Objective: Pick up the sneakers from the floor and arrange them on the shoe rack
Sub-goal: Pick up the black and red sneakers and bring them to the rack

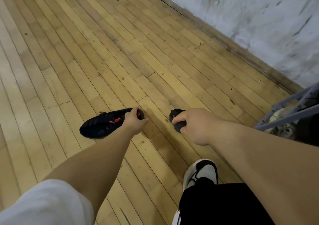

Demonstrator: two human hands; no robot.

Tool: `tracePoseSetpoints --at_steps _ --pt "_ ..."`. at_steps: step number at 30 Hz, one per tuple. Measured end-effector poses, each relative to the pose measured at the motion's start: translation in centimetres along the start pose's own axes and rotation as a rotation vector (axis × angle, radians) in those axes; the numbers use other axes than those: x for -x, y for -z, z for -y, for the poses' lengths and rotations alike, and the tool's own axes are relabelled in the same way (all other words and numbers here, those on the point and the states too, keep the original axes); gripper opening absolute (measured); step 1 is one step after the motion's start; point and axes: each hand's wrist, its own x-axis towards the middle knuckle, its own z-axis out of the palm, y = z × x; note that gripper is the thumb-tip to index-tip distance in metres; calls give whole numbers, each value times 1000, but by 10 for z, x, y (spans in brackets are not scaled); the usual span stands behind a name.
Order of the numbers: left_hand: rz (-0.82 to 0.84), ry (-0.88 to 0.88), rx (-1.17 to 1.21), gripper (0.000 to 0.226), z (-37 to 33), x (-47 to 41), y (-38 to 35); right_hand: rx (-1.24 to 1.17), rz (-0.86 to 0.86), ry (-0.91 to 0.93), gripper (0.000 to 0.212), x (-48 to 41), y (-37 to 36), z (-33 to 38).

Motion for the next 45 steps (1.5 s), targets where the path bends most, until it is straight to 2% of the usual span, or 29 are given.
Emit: tracePoseSetpoints --at_steps 6,7,10,14,18,22,26,29,32,37,41,45 --pt "250 -73 -320 88 28 69 -30 -35 -22 -3 56 2 -6 -4" --pt "246 -66 -377 87 38 88 -37 -53 -20 -1 54 2 -6 -5" --pt "82 8 -491 86 64 134 -49 -66 -7 -3 50 2 -8 -10" --pt "-17 69 -561 92 62 143 -61 -16 15 -11 52 3 -12 -8" --pt "-28 168 -465 81 61 130 -65 -10 3 -4 53 3 -15 -11" --pt "-12 164 -361 74 60 134 -57 -21 -1 13 48 9 -13 -18" --pt "-56 122 -112 65 41 143 -44 2 -37 13 44 26 -8 -29" --pt "-120 79 148 55 2 158 -30 14 -89 13 45 46 3 -29" --pt "-132 -53 312 49 -54 183 -13 32 -243 59 45 79 25 -20" --pt "-125 -469 350 50 -171 238 24 24 -717 162 41 175 86 -7" --pt "-120 -806 310 49 -274 294 46 89 -1107 69 41 289 115 -41" --pt "-97 -1109 181 47 -363 358 36 94 -1410 -111 40 398 107 -102"
